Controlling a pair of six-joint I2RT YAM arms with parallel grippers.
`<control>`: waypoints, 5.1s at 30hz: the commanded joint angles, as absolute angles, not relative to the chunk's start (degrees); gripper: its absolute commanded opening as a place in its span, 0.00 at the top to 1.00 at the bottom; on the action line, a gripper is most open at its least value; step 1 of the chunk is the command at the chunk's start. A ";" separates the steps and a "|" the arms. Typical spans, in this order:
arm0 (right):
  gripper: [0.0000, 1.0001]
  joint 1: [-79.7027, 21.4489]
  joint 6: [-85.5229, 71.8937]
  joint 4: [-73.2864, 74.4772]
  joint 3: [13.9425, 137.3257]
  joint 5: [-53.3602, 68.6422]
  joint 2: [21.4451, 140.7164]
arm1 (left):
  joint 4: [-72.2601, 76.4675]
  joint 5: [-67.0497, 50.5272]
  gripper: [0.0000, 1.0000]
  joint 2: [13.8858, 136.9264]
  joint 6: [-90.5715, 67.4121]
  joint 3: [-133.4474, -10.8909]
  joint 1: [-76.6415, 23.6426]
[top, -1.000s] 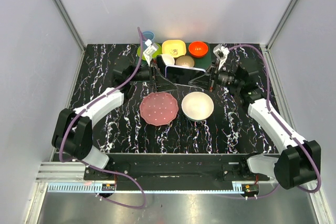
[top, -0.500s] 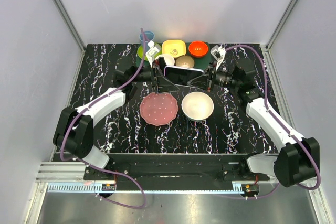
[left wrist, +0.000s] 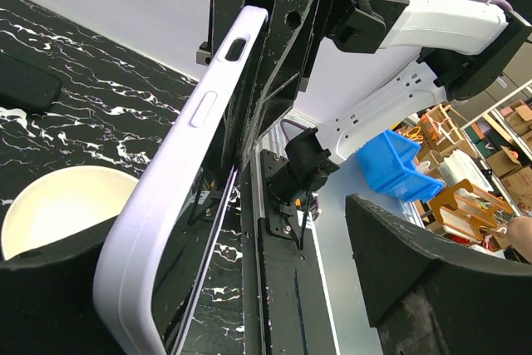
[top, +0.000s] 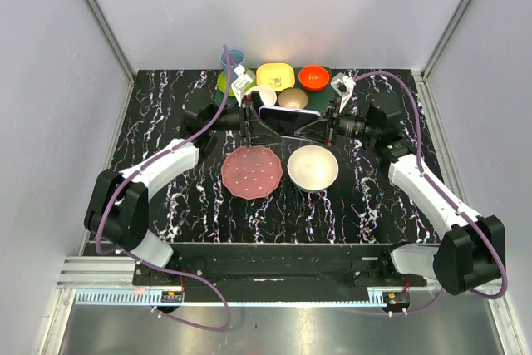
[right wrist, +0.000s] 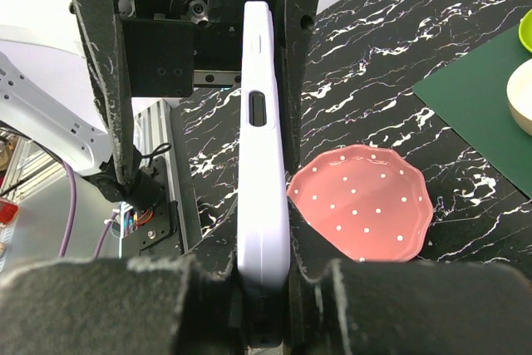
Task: Take the phone out of the phone case
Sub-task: Pick up the phone at the center of the board, then remove the phone case from the phone.
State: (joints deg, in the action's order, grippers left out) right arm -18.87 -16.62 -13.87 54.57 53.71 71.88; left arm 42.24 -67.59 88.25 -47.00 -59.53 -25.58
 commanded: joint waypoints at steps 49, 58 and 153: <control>0.97 -20.04 -13.27 -16.44 55.99 53.35 71.10 | 44.30 -69.34 1.00 88.42 -45.44 -61.26 -25.84; 0.66 -20.04 -13.01 -15.73 56.60 53.44 70.23 | 42.98 -70.31 1.00 88.07 -43.42 -61.61 -25.84; 0.38 -18.63 -2.36 0.63 69.26 39.02 66.18 | 38.01 -70.75 1.00 83.41 -37.20 -60.99 -16.35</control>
State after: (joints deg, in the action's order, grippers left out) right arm -18.94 -1.54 5.17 68.12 36.32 65.60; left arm 42.04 -71.26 85.97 -43.13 -58.37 -16.45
